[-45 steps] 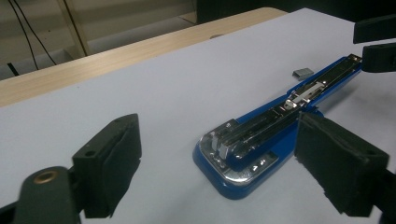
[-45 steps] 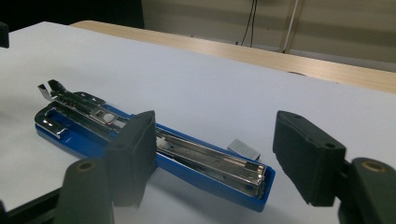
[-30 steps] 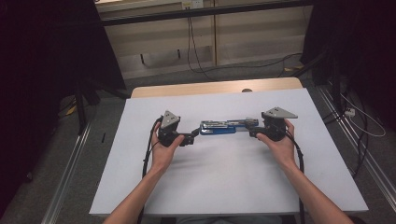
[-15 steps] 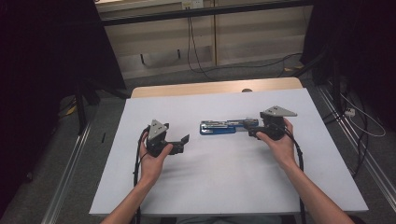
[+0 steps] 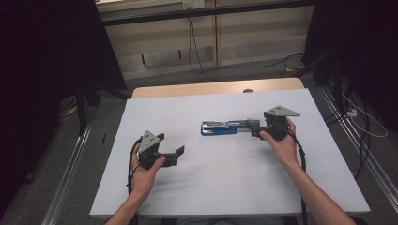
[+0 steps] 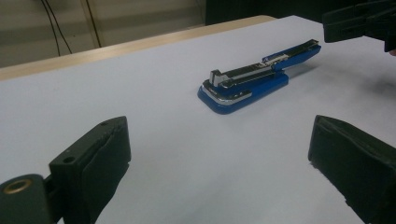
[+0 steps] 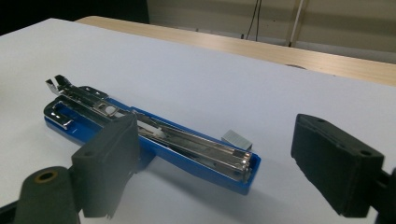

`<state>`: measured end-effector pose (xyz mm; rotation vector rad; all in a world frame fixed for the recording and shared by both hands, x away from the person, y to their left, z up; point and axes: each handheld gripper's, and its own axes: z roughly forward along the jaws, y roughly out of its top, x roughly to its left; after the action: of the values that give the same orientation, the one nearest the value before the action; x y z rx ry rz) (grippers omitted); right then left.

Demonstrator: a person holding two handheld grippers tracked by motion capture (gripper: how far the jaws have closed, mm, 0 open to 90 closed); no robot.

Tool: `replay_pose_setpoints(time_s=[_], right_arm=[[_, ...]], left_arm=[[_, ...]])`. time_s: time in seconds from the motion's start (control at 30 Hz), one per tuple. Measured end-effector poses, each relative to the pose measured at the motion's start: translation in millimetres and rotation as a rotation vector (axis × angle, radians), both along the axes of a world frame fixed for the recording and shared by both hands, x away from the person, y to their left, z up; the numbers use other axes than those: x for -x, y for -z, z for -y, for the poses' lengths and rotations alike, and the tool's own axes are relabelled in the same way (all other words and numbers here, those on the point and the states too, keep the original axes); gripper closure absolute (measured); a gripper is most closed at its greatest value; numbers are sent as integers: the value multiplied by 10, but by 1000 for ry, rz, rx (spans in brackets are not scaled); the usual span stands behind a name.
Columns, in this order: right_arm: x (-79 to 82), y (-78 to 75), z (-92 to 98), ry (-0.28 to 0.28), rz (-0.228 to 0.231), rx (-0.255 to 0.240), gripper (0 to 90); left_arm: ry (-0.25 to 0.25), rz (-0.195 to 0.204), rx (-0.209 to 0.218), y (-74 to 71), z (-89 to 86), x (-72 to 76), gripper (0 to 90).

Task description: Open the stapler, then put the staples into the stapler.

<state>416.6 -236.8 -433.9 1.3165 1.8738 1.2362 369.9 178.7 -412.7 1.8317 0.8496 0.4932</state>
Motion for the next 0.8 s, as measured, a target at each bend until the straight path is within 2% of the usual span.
replay_pose_setpoints(time_s=[0.17, 0.3, 0.53, 0.63, 0.67, 0.8], right_arm=[[18, -35, 40, 7, -1, -10, 147], [10, -55, 57, 6, -11, -12, 151], [-17, -85, 88, 3, -35, 1, 110], [-67, -118, 115, -15, -46, -1, 87], [-89, -129, 120, -22, -50, 6, 83], [-180, -179, 100, -22, -74, 41, 58]], left_arm=[[-3, 0, 6, 14, -47, 90, 59], [-7, -13, 10, 30, -108, 97, 60], [-24, 15, 3, 15, -206, 156, 59], [-26, 32, -23, 21, -237, 199, 59], [-21, 42, -42, 25, -248, 210, 59], [-15, 19, -25, 62, -254, 220, 59]])
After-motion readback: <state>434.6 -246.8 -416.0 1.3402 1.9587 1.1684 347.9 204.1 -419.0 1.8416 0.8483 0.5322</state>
